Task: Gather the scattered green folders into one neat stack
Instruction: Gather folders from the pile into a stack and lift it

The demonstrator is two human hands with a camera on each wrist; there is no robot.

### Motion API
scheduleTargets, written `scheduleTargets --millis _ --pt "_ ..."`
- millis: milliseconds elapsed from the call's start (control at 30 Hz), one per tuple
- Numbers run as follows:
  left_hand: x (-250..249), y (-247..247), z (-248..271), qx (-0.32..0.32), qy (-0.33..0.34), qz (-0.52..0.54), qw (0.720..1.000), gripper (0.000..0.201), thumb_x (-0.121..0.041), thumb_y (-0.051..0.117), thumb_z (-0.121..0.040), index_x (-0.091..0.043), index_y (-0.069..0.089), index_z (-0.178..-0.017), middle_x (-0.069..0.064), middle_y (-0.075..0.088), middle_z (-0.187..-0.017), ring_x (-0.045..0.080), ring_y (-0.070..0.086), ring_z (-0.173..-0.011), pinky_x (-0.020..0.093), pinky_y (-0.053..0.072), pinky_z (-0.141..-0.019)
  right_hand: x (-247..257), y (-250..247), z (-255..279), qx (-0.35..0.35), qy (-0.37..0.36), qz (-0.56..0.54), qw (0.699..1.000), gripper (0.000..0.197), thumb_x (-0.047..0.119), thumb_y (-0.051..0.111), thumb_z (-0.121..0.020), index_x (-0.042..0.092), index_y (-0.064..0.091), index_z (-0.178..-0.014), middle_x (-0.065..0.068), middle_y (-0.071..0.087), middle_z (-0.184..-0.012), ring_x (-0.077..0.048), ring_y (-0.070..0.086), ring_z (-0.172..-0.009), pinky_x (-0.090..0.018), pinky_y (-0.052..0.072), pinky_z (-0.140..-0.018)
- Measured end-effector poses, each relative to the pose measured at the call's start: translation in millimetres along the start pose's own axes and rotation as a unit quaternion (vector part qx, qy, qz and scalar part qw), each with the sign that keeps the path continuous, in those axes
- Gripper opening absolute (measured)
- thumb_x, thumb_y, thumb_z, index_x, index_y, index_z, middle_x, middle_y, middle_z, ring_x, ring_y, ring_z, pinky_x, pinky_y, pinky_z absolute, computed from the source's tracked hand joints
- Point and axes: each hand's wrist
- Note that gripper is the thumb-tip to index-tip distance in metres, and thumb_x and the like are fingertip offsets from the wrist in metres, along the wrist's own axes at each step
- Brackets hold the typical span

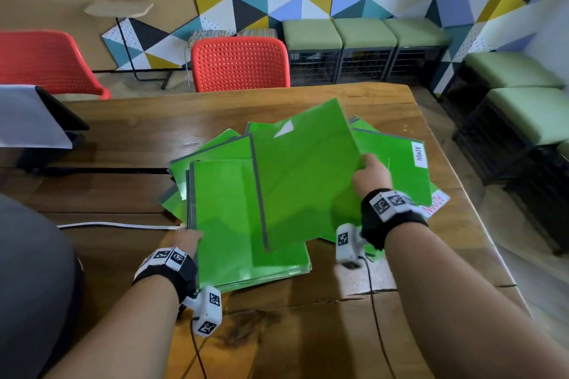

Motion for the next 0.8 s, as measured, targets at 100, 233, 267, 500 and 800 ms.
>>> scheduleTargets --millis 100,233,267,500,800 --pt "-4 4 18 0.015 0.007 0.037 0.999 0.043 -0.032 0.046 -0.099 0.002 0.051 -0.125 0.024 0.049 -0.135 0.034 0.051 -0.11 0.03 0.033 -0.082 -18 57 14 0.089 0.007 -0.009 0.996 0.055 -0.005 0.041 -0.091 0.013 0.037 -0.143 -0.016 0.054 -0.131 -0.022 0.06 -0.088 -0.021 0.045 -0.054" --pt "-2 10 32 0.052 -0.013 0.066 0.996 0.076 -0.045 0.057 -0.091 -0.002 0.028 -0.146 0.019 0.035 -0.15 0.036 0.039 -0.135 0.041 0.033 -0.107 -40 117 33 0.164 0.035 -0.002 0.986 0.054 -0.005 0.04 -0.092 0.013 0.038 -0.142 -0.015 0.058 -0.123 -0.021 0.059 -0.087 -0.023 0.048 -0.054" --pt "1 13 28 0.058 -0.014 0.065 0.996 0.074 -0.034 0.062 -0.091 -0.003 0.025 -0.147 0.018 0.034 -0.15 0.036 0.038 -0.135 0.042 0.032 -0.109 -43 124 35 0.173 0.032 0.009 0.984 0.055 -0.006 0.042 -0.09 0.012 0.04 -0.142 -0.014 0.058 -0.124 -0.023 0.061 -0.094 -0.029 0.055 -0.063" --pt "18 5 24 0.075 0.055 0.129 0.987 0.07 -0.011 0.068 -0.085 -0.014 0.03 -0.143 0.012 0.047 -0.14 0.036 0.047 -0.127 0.052 0.036 -0.109 -38 104 37 0.207 0.019 -0.03 0.978 0.081 0.015 0.067 -0.086 0.014 0.02 -0.151 -0.018 0.03 -0.149 -0.033 0.041 -0.132 -0.043 0.043 -0.105" --pt "17 -13 68 0.1 0.193 0.267 0.939 0.044 0.012 0.057 -0.087 -0.023 0.052 -0.112 0.007 0.067 -0.108 0.034 0.058 -0.113 0.053 0.043 -0.102 -23 46 75 0.148 -0.059 -0.234 0.959 0.059 0.014 0.065 -0.086 0.018 0.033 -0.136 -0.007 0.055 -0.131 -0.027 0.055 -0.119 -0.049 0.047 -0.1"
Point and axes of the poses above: each hand's wrist, its own z-axis away from the middle knuckle, its own y-axis out of the palm, x = y × z
